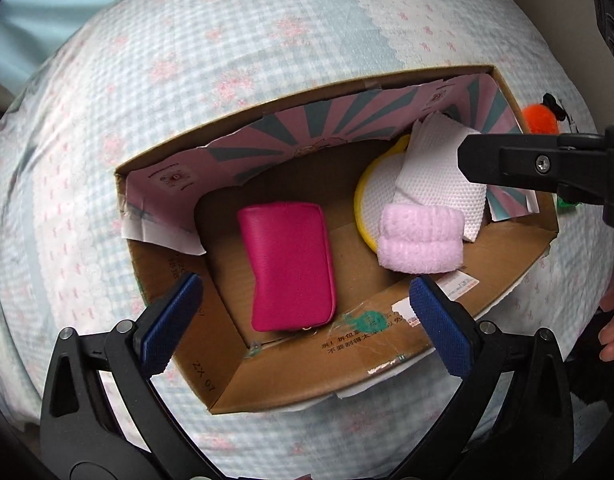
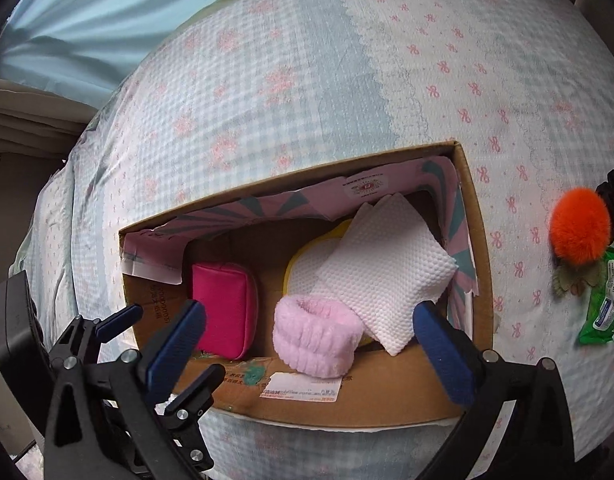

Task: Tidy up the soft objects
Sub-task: 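Open both tools to drop the wristband and cloth into the box, then move both tools back toward the pom-pom and wet-wipe pack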

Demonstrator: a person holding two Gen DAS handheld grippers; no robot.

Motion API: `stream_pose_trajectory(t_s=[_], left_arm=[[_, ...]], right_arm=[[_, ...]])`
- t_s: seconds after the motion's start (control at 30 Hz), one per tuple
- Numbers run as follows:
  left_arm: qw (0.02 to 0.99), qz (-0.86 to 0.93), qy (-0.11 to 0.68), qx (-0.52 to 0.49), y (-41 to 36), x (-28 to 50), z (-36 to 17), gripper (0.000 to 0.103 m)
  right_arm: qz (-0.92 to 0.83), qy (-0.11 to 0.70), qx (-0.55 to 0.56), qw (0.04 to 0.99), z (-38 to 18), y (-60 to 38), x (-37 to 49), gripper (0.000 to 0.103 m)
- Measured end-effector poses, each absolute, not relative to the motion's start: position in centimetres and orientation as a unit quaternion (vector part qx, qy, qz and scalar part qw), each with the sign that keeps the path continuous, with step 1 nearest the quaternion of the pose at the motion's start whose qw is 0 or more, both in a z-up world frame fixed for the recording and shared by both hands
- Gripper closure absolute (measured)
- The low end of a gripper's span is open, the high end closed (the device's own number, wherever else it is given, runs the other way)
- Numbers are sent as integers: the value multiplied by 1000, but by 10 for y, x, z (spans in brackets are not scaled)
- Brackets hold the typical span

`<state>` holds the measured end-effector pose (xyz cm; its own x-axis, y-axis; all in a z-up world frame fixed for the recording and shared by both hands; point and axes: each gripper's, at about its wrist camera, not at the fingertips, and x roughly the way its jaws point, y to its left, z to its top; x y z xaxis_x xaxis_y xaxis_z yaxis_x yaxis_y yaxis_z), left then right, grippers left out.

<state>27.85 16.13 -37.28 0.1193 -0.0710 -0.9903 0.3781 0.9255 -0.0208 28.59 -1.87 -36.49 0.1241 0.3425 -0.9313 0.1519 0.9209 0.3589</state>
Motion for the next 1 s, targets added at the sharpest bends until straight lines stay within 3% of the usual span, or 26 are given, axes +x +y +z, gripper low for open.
stream_pose_trajectory(t_s=[0.5,1.0], left_arm=[[786,-125,595,108,180,236,-287,0],[881,-86,465,29,216,145,-156,0]], right_arm=[[55,607,91,787,-283,5,228,0],[22,437,-1,899,-132,21,124,0]])
